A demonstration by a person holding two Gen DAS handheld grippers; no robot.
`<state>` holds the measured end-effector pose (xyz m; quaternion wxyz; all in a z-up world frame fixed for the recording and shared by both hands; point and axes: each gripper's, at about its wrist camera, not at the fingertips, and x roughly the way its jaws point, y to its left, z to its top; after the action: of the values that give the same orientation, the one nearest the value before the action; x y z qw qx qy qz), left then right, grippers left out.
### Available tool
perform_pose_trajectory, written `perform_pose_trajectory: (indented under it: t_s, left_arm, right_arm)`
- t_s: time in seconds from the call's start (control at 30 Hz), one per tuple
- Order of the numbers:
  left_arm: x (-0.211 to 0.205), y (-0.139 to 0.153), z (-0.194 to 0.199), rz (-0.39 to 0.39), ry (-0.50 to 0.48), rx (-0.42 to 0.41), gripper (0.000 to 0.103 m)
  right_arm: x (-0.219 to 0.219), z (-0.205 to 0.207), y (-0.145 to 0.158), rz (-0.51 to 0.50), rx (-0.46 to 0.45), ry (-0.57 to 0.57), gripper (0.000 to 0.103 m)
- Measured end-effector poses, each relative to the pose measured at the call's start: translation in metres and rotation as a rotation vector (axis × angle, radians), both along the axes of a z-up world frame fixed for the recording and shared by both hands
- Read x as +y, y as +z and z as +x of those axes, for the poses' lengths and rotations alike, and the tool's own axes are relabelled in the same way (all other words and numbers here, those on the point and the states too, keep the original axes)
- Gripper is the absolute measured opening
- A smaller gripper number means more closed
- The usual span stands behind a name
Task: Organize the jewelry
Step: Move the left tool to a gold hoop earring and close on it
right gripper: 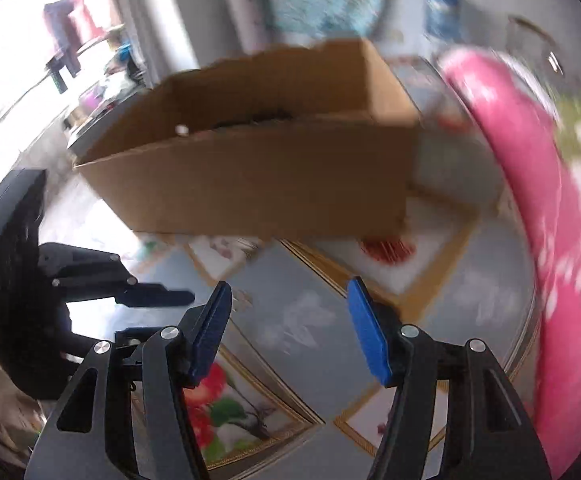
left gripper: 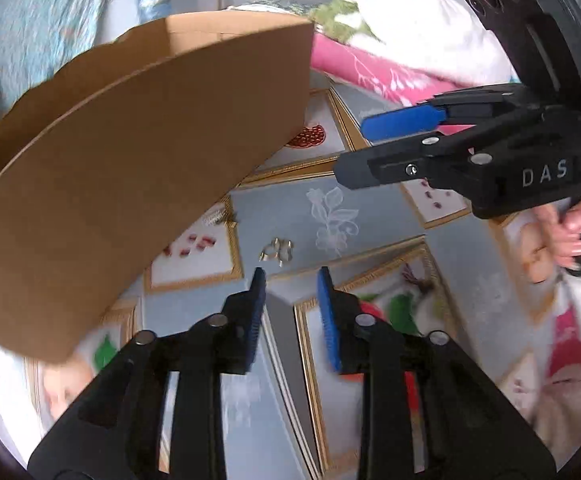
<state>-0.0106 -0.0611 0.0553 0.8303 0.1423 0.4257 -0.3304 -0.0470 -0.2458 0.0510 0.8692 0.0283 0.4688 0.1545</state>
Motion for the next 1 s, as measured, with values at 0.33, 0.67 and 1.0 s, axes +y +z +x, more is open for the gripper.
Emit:
perform_pose_trajectory:
  t_s: [0.33,0.67,1.0]
  left_arm:
    - [-0.019,-0.005,0.019,0.068,-0.044,-0.046,0.016]
    - [-0.006,0.002,-0.001,0.097,-0.019,-0.042,0.016]
    - [0.053,0.029,-0.002,-0.120,0.116,0.058,0.016]
  right_arm:
    - [-0.012,0.006,-0.016,0.071,0.033,0.004,0.059]
    - [-0.009,0.011,-0.022,0.111,0.060,0.019,0.059]
    - [0.043,0.028,-0.014,0.038,-0.009,0.196,0.059]
